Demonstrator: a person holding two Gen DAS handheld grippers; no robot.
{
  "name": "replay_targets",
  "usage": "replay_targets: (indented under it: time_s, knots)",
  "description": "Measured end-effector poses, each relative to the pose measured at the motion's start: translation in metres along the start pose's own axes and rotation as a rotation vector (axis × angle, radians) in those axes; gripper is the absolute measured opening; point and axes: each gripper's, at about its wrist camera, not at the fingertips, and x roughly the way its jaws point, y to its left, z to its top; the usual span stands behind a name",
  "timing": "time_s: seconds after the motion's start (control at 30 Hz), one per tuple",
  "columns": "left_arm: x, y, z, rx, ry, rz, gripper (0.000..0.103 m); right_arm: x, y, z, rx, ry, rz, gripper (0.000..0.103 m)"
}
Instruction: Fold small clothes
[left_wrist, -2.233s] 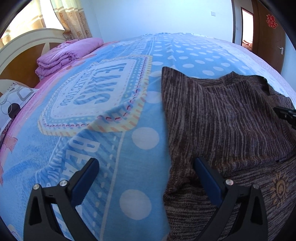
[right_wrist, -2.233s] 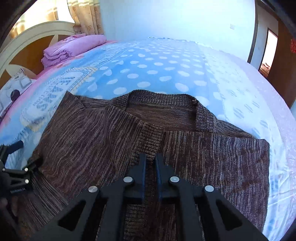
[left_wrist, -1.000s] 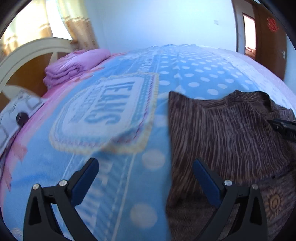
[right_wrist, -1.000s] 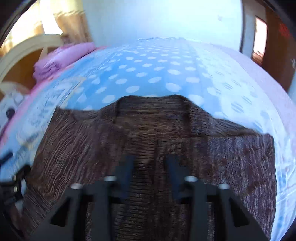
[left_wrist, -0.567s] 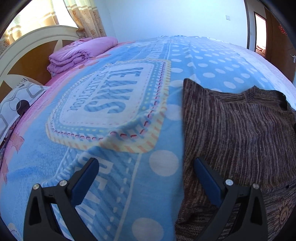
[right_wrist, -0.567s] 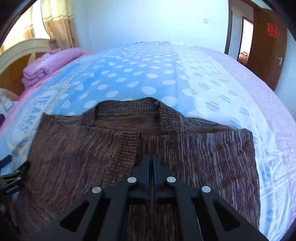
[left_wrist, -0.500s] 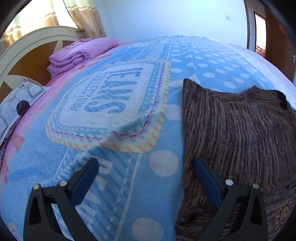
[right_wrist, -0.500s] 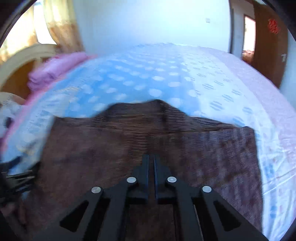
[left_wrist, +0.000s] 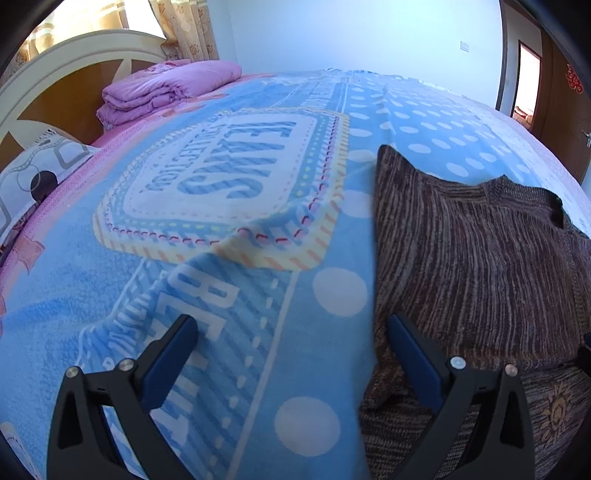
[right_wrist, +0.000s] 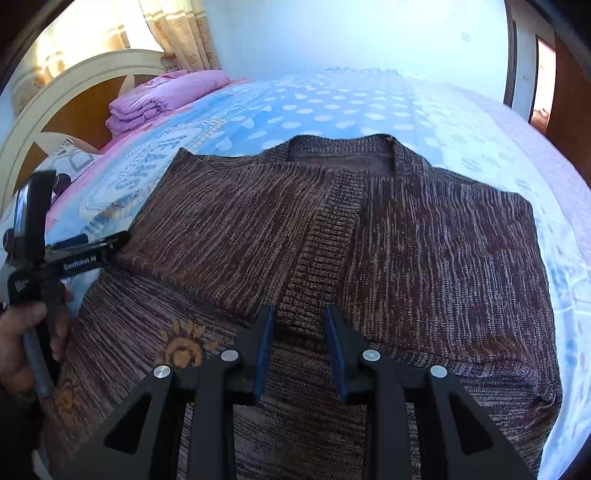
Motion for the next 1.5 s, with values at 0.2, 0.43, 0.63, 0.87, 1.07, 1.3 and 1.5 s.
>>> replay_targets:
  time_s: [0.2,0.43,0.63,0.87,1.07,1.3,1.5]
  knots:
    - [-0.006,0.002,-0.003,-0.01,-0.023,-0.014,0.103,0.0,0.008,0.004,-0.039,-0.007,-0.051,0.033]
    - [-0.018,0.02,-0.014,-0.108,-0.01,-0.113,0.103,-0.012,0.012,-0.003,-0.035,-0.031,-0.066,0.044]
    - [-0.031,0.023,-0.028,-0.112,-0.016,-0.122,0.103,-0.026,0.009,-0.015,-0.009,-0.033,-0.074,0.059]
    - [-0.048,0.028,-0.044,-0.097,-0.039,-0.156,0.103,-0.032,0.001,-0.027,0.031,-0.033,-0.084,0.059]
    - [-0.064,0.018,-0.055,-0.019,-0.071,-0.147,0.103,-0.044,-0.004,-0.036,0.037,-0.026,-0.096,0.059]
    - [-0.089,0.007,-0.075,0.066,-0.094,-0.149,0.103,-0.063,-0.012,-0.061,0.049,-0.012,-0.11,0.059]
    - [-0.107,0.011,-0.096,0.096,-0.079,-0.167,0.103,-0.085,-0.015,-0.087,0.043,-0.008,-0.123,0.059]
